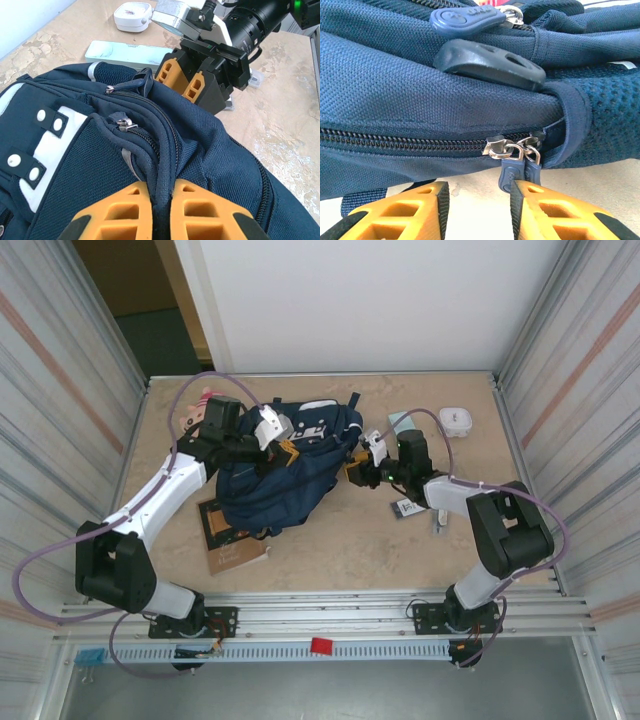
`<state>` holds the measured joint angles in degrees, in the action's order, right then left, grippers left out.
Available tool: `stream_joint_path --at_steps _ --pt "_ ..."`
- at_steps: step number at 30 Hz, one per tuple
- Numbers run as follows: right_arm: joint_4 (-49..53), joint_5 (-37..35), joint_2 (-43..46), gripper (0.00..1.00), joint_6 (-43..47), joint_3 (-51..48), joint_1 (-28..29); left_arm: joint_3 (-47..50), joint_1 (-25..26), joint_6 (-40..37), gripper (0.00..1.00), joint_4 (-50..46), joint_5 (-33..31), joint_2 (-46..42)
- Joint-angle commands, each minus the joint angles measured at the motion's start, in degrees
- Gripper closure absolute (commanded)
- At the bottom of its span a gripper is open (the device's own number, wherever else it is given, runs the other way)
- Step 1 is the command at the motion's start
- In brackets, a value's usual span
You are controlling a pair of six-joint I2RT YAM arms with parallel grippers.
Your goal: Pack the student bag
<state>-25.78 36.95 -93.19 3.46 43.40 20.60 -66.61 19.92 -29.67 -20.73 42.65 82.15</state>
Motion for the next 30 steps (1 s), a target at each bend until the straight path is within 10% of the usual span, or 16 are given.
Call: stream_joint_path --at_steps 1,13,24,30 --pt "-2.35 -0.83 -1.47 0.62 0.85 2.42 -0.2 -1.33 -0.06 1.81 1.0 4.27 6.75 -3.75" --pt "-0.72 5.96 -0.18 0.99 2.41 1.73 -0.85 0.02 0.01 4.92 1.0 6.96 2.21 -3.81" --pt "4.73 7.92 4.75 1.0 3.06 -0.87 0.01 0.33 0.29 6.76 1.0 9.21 -2.14 -3.19" --pt "2.42 2.71 2.7 0.58 2.9 -0.97 -2.84 1.08 0.2 5.98 1.0 9.9 2.23 -4.06"
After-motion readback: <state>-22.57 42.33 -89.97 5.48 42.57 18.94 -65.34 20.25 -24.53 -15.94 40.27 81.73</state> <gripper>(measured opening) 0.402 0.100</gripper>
